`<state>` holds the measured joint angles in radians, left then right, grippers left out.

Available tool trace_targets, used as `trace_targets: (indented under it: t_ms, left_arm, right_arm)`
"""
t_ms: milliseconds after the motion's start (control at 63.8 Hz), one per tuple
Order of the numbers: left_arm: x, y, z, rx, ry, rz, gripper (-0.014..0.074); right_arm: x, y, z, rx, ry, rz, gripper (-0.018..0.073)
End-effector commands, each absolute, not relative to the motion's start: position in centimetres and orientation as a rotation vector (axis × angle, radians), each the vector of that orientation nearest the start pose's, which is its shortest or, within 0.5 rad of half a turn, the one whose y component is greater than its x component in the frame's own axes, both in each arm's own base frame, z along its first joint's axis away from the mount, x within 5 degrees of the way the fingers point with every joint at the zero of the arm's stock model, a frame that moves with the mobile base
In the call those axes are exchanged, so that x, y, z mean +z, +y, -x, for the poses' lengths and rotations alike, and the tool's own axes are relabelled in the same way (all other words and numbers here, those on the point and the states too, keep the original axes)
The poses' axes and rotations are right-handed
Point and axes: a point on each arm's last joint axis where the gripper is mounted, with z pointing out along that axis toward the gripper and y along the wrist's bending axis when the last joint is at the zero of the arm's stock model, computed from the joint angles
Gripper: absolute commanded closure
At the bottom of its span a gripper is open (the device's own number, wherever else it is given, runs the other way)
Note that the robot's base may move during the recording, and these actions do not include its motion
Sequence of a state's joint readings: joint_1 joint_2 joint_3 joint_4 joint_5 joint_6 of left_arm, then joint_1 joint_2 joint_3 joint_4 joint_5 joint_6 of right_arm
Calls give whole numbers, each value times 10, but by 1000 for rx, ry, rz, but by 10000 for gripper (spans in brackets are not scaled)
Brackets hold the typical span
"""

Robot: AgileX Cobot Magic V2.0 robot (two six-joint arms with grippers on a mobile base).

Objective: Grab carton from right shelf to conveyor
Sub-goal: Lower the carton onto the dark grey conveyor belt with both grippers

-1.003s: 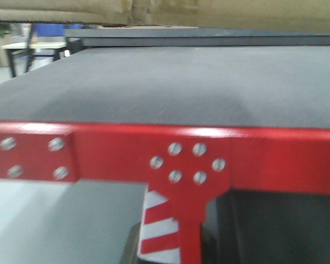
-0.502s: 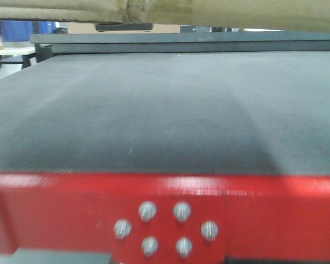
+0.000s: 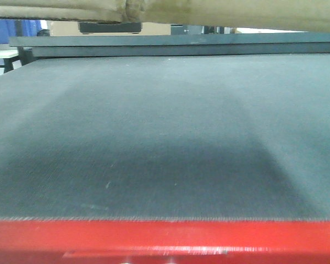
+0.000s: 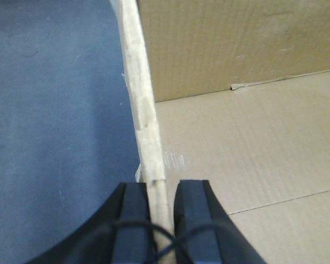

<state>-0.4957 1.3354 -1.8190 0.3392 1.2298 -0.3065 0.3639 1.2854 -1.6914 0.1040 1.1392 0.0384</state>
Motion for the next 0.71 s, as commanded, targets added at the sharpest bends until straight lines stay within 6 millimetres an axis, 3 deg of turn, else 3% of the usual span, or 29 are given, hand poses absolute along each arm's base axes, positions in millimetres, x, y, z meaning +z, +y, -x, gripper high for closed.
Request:
trace_targets:
  t_ms: [0,690]
  left_arm:
    - [518,-82,-223,34,2100,-151,613]
    - [518,-82,-223,34,2100,-151,613]
  right_arm:
    - [492,91,-219,318,2179,392,627]
    - [492,91,-219,318,2179,392,627]
